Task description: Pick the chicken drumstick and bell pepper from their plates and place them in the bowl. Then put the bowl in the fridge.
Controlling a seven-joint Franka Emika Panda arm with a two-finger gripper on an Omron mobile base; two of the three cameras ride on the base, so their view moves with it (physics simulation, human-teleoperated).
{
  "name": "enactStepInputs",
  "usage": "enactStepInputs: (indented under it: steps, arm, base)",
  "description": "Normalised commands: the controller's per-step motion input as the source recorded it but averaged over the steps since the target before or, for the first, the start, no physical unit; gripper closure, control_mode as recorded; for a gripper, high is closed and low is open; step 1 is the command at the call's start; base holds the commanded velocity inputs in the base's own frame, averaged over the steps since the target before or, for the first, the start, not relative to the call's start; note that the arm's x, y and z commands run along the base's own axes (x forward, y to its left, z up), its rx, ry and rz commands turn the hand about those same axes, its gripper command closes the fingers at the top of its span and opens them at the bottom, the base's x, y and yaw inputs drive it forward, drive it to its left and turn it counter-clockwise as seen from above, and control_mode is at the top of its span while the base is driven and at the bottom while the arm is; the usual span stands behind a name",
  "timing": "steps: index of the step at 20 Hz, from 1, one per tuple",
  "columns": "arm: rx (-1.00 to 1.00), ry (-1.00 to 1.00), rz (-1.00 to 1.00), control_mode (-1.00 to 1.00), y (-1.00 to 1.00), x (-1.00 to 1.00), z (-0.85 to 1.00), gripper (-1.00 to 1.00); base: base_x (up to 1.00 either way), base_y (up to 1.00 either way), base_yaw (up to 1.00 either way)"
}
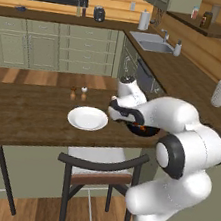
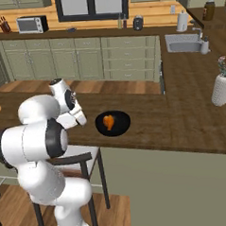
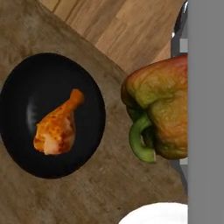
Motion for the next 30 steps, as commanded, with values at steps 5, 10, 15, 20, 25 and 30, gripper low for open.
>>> enactStepInputs:
  steps: [5, 10, 15, 20, 25, 30]
  arm:
    - [0.12, -0.01, 0.01, -1.00, -1.00, -0.17, 0.35, 1.00]
    - [0.07, 0.09, 0.01, -1.00, -0.88, 0.43, 0.22, 1.00]
    - [0.06, 0.18, 0.00, -1.00, -0.84, 0.74, 0.14, 1.00]
    - [0.00, 0.07, 0.00, -1.00, -0.23, 0.85, -0.12, 1.00]
    - [0.00, 0.00, 0.00, -1.00, 0.07, 0.34, -0.47, 1.00]
    - [0.00, 0.01, 0.00, -1.00, 0.03, 0.03, -0.68, 1.00]
  base:
    - [0.00, 0.00, 0.00]
    - [0.00, 0.00, 0.00]
    - [0.00, 0.00, 0.00]
    - [0.00, 0.00, 0.00]
    - [0.00, 0.00, 0.00]
    - [0.00, 0.00, 0.00]
